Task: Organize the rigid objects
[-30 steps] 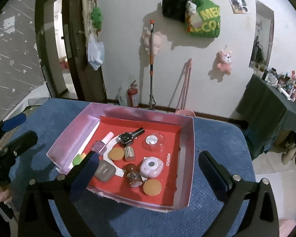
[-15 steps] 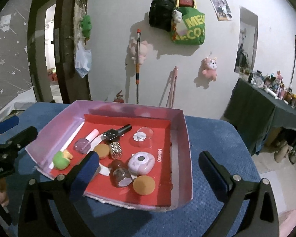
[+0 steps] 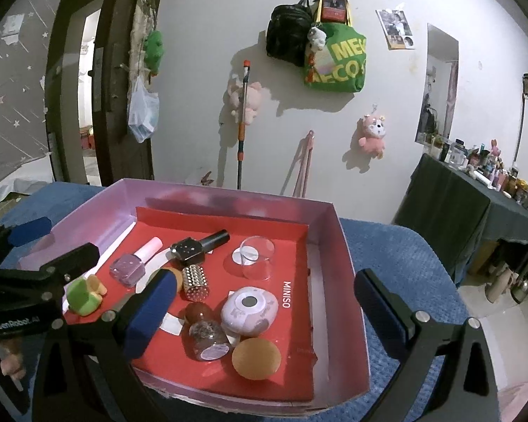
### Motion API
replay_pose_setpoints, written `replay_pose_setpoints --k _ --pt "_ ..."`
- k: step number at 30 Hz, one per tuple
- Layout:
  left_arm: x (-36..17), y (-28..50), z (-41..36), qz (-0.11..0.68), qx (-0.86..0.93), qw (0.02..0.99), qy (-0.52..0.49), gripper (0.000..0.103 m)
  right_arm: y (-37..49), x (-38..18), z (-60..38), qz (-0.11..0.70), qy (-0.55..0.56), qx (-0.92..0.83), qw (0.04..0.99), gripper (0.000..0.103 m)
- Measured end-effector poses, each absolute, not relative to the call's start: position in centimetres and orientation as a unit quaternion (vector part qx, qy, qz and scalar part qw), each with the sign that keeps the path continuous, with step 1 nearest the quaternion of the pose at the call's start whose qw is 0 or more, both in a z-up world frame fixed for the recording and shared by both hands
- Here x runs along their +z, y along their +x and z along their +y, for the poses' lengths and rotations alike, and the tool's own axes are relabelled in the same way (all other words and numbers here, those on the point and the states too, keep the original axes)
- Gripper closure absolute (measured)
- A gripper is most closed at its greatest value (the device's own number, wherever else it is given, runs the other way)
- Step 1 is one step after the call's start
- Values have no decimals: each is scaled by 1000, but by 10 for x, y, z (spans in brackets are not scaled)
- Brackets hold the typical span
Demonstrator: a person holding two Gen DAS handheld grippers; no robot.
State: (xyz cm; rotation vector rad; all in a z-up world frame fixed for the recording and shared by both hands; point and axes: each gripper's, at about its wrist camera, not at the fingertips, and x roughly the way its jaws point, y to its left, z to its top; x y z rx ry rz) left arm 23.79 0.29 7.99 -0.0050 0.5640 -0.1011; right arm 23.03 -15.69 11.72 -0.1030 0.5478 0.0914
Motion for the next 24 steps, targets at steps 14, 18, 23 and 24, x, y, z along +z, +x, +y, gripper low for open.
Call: replay_pose_setpoints --k 14,18,23,24 --pt "68 243 -1 300 -47 953 0 3 239 99 -163 300 -40 34 953 0" --pt "67 245 -1 304 -47 952 1 3 242 95 -166 310 -31 31 950 0" --pt "67 245 -4 305 -47 951 9 3 243 91 -163 313 -45 26 948 0" --pt "67 245 -4 305 -47 951 9 3 243 90 -163 313 -46 25 948 0"
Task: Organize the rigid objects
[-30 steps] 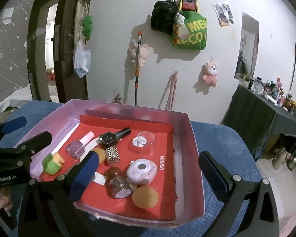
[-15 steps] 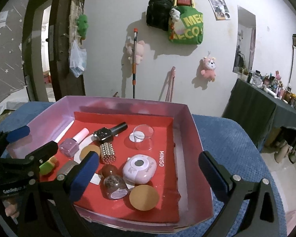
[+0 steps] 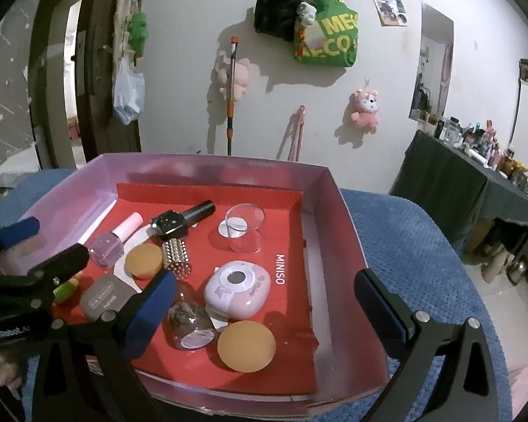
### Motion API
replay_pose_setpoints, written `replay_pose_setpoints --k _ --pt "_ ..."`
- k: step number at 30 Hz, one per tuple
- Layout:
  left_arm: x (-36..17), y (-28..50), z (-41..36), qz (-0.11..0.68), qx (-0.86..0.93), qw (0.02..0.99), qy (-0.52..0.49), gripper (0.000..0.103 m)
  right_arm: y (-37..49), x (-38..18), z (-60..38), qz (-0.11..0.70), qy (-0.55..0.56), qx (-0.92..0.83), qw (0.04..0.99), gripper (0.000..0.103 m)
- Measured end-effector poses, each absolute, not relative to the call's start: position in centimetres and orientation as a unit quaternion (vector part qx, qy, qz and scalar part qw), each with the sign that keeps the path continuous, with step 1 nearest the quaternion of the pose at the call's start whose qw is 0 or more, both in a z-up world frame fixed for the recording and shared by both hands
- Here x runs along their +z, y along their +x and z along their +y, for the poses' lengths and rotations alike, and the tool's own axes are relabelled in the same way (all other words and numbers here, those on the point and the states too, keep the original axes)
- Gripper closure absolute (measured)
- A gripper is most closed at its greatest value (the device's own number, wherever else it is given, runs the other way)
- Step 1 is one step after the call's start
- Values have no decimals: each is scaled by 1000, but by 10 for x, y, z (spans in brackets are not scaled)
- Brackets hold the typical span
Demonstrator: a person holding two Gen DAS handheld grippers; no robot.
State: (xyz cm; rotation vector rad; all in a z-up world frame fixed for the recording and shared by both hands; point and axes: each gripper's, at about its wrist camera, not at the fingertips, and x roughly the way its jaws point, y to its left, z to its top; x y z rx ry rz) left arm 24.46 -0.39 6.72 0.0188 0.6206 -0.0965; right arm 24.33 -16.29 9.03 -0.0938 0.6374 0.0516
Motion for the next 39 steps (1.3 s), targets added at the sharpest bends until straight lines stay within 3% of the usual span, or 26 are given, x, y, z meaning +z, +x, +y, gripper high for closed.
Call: replay_pose_setpoints --k 39 --pt "65 245 -5 310 -47 949 8 3 242 90 -165 313 -33 31 949 0"
